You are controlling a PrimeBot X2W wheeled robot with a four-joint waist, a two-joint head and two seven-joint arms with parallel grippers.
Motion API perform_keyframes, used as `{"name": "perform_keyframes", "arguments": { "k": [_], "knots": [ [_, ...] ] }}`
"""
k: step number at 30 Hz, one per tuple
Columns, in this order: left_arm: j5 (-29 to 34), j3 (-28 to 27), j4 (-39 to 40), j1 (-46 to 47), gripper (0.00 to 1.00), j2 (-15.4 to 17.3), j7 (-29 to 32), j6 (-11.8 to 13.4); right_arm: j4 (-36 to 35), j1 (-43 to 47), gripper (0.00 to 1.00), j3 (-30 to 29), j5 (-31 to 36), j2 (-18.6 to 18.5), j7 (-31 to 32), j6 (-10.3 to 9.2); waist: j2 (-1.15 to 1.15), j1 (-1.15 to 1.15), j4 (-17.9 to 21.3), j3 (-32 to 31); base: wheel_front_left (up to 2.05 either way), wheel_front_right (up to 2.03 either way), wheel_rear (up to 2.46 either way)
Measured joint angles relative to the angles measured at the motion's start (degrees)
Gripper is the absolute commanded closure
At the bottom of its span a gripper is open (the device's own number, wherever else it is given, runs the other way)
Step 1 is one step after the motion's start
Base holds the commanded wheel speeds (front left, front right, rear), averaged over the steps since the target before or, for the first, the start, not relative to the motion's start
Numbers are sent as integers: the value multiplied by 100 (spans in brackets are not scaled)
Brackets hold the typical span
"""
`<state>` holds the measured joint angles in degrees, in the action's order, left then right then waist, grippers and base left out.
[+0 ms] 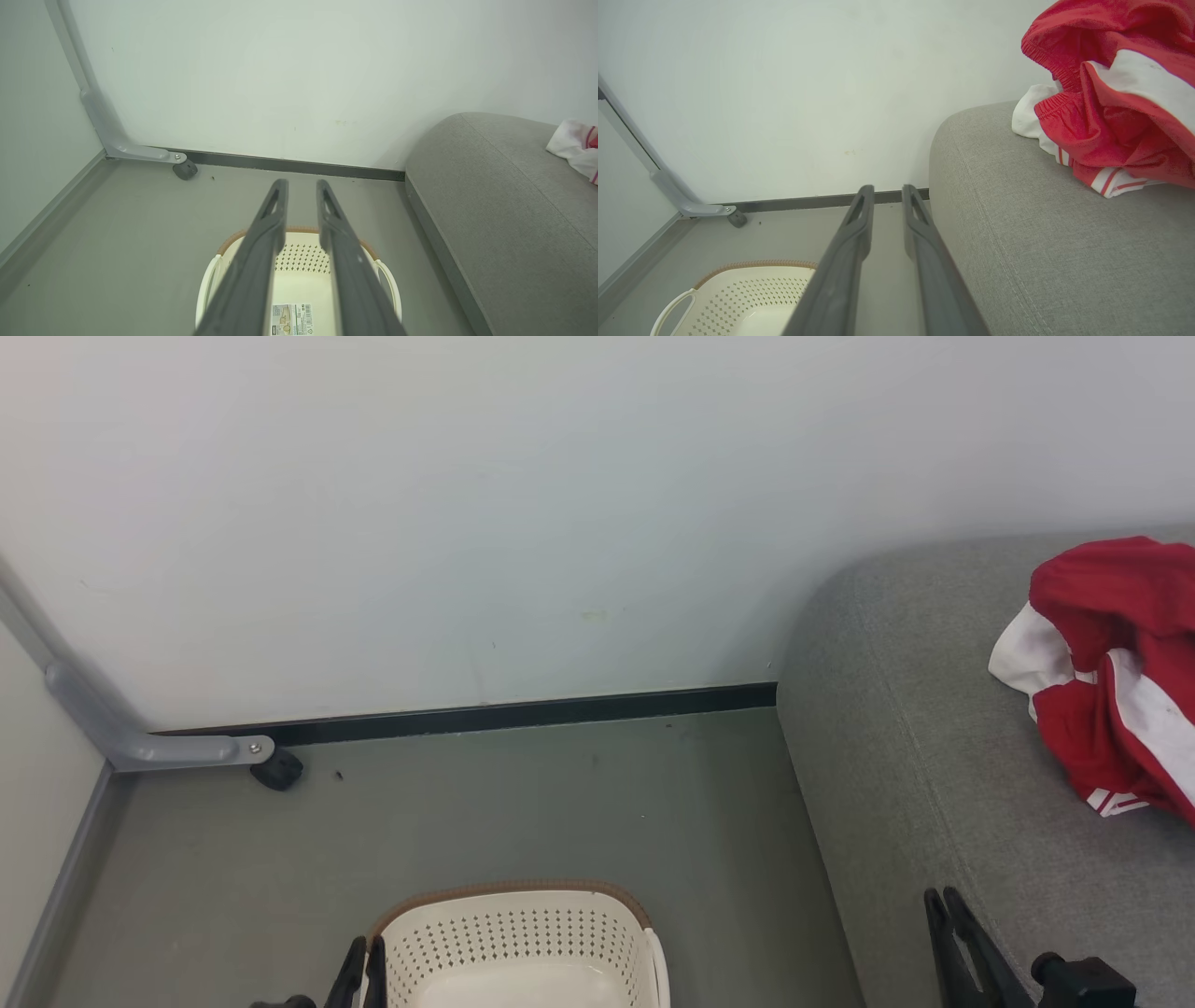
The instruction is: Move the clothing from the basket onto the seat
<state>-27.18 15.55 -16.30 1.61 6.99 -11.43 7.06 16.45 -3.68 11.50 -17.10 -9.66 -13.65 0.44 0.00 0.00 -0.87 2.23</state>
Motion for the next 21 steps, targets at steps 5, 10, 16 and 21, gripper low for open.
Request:
{"name": "perform_keyframes", "arguments": {
  "k": [5,10,16,21],
  "knots": [
    [-115,-57,-88,-91,100,-15,57,-38,99,101,100,-47,-116,63,54,7,0,0,3,-5,0,0,0],
    [-436,-176,-96,-90,100,-38,135,-109,110,98,100,-166,-434,87,158,24,0,0,8,-20,0,0,0],
    [-870,-285,-99,-87,100,-80,286,-187,130,90,100,-285,-985,134,308,58,0,0,14,-35,0,0,0],
    [-1214,-404,-100,-82,100,-100,382,-260,134,87,100,-382,-1377,165,422,86,0,0,18,-47,0,0,0]
  ]
}}
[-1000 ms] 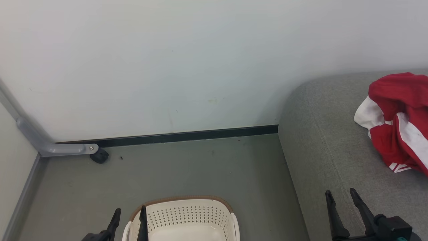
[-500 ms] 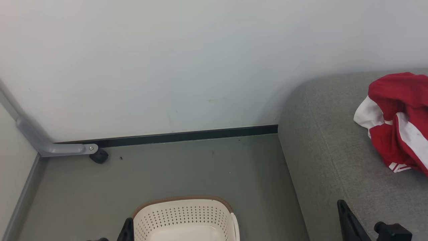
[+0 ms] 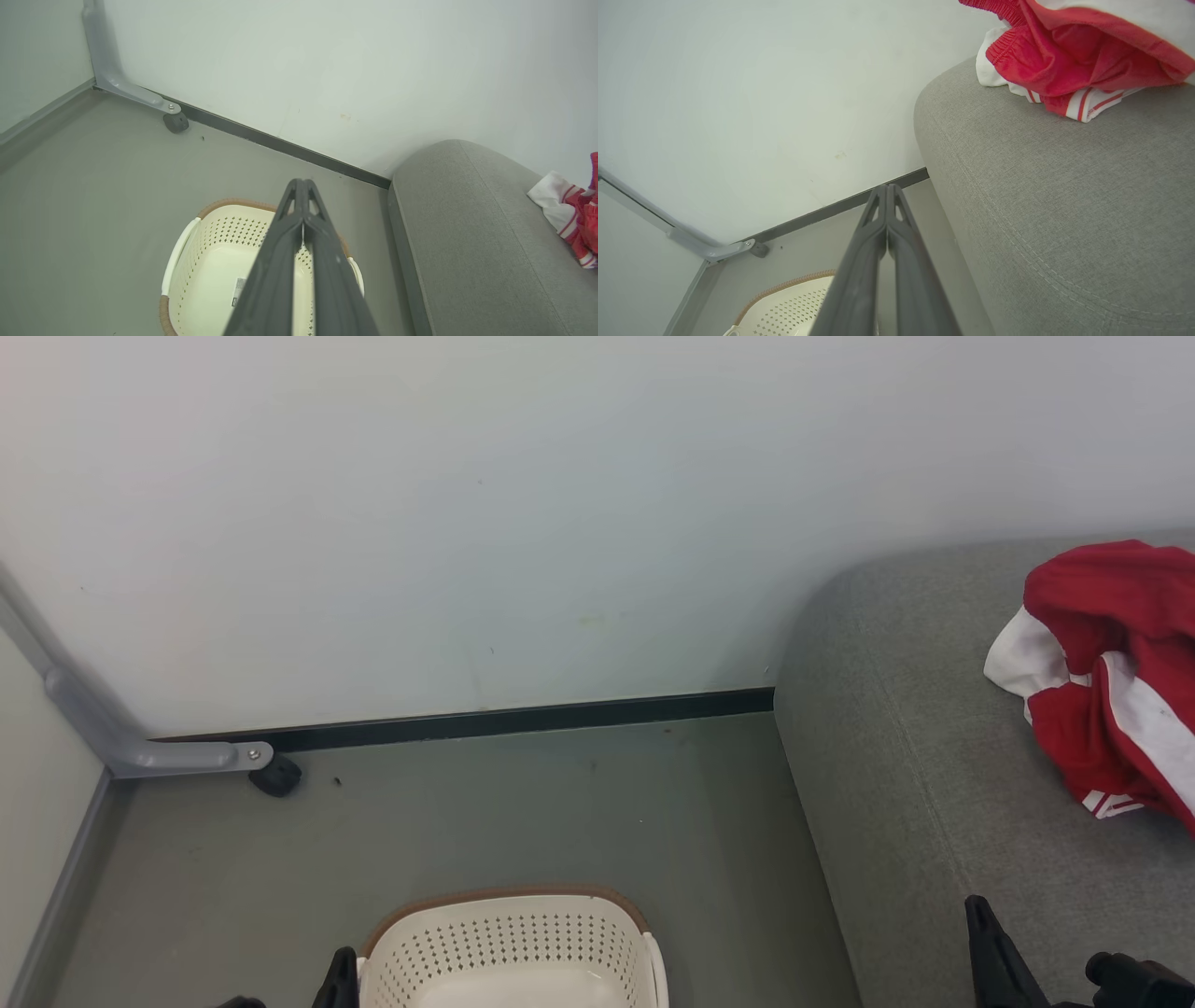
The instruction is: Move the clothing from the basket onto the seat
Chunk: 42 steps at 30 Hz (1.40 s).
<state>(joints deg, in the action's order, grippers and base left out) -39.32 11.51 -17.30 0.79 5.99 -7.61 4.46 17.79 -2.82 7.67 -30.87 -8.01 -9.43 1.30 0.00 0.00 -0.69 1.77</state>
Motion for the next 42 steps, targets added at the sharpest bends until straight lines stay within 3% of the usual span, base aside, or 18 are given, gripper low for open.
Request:
{"name": "perform_keyframes", "arguments": {
  "k": [42],
  "knots": [
    [-2774,-890,-3,136,100,-198,753,-608,-8,-47,100,-840,-3231,293,862,277,0,0,38,-90,0,0,0]
  ]
}}
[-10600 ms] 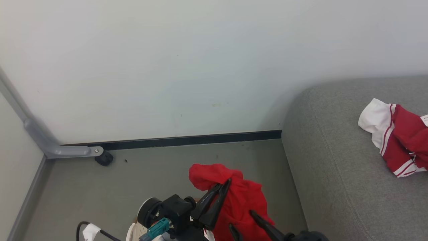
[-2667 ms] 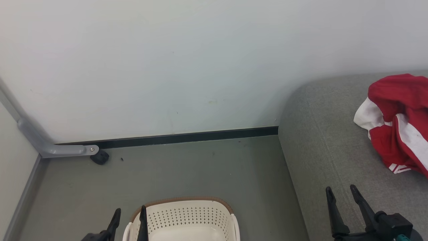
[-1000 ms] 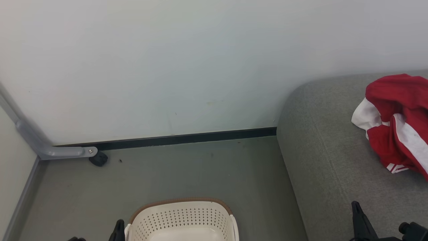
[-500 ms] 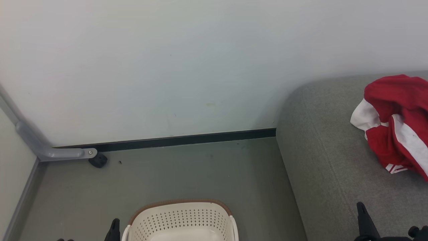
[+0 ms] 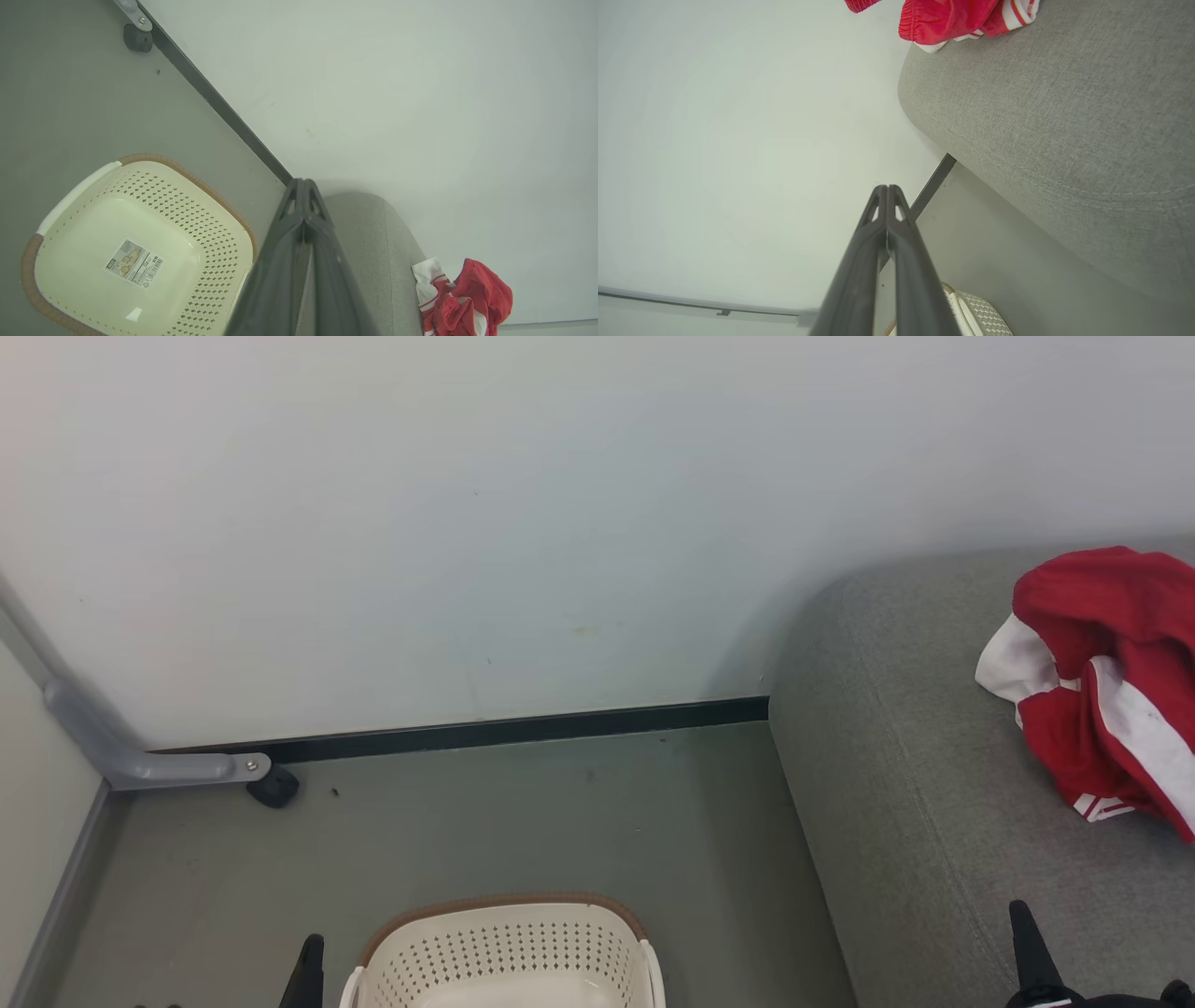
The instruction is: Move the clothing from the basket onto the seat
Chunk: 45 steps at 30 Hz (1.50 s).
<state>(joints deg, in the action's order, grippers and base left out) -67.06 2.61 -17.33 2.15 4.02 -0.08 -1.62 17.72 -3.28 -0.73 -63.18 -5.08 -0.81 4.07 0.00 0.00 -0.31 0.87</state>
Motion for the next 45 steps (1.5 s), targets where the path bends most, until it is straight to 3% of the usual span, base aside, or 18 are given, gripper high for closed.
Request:
{"name": "perform_keyframes", "arguments": {
  "k": [36,45],
  "knots": [
    [-2345,-747,0,181,100,-158,631,-503,-24,-96,100,-694,-2773,254,706,250,0,0,32,-77,0,0,0],
    [-2458,-759,2,226,100,-176,631,-545,-26,-97,100,-715,-2814,260,730,252,0,0,32,-77,0,0,0]
  ]
}}
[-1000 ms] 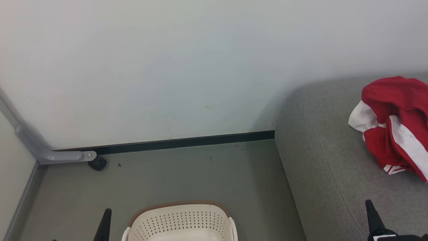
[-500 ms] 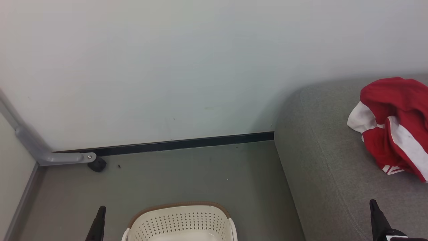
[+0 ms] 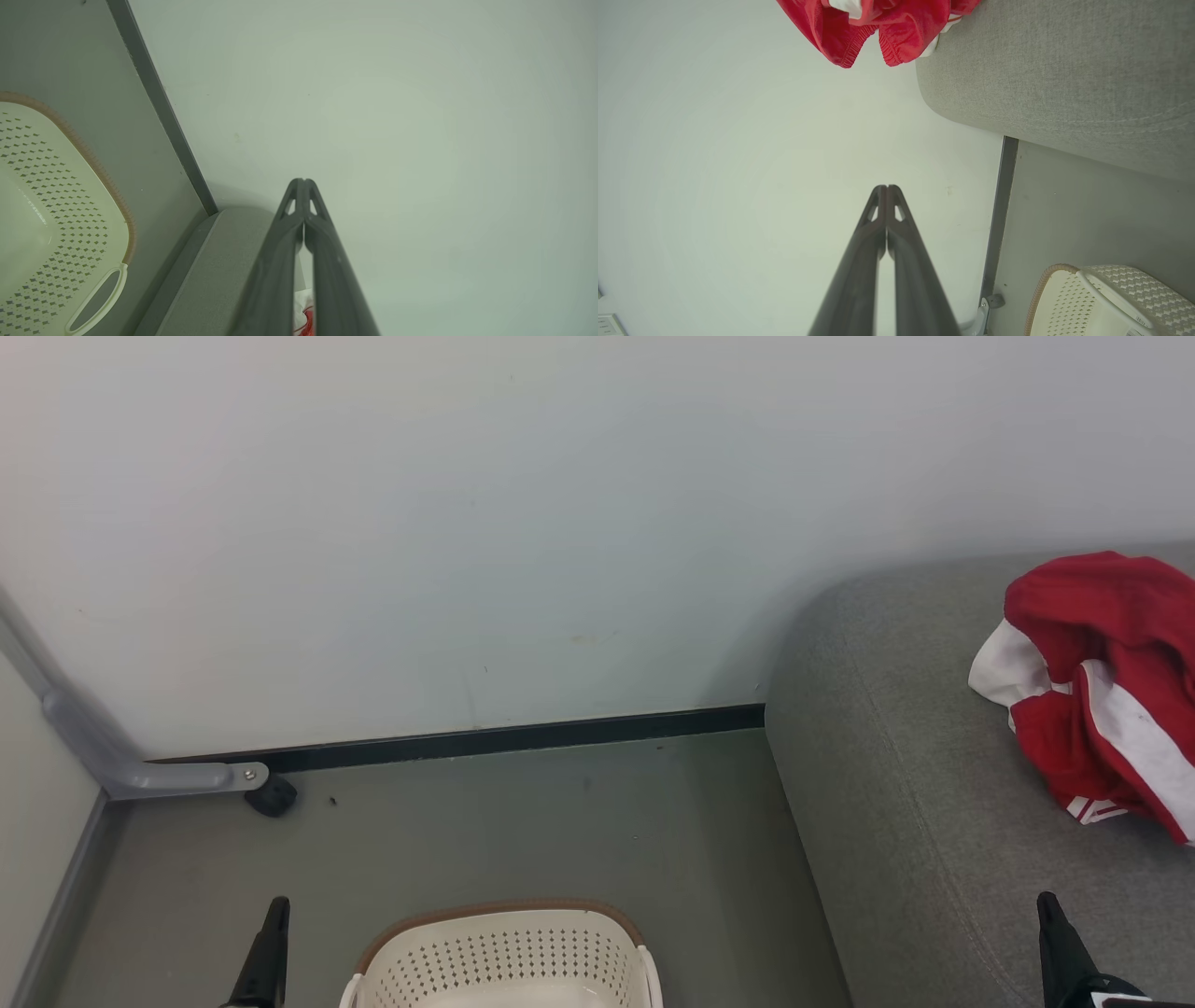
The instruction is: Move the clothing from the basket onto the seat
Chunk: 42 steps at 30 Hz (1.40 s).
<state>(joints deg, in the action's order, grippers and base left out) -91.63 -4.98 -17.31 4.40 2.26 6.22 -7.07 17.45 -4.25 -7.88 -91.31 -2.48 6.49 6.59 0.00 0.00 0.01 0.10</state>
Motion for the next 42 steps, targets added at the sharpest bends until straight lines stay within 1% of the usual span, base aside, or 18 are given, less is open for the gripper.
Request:
{"name": "perform_keyframes", "arguments": {
  "k": [42],
  "knots": [
    [-7,0,0,1,100,-2,0,0,-5,-1,100,0,-2,1,0,0,0,0,-1,1,0,0,0]
  ]
}}
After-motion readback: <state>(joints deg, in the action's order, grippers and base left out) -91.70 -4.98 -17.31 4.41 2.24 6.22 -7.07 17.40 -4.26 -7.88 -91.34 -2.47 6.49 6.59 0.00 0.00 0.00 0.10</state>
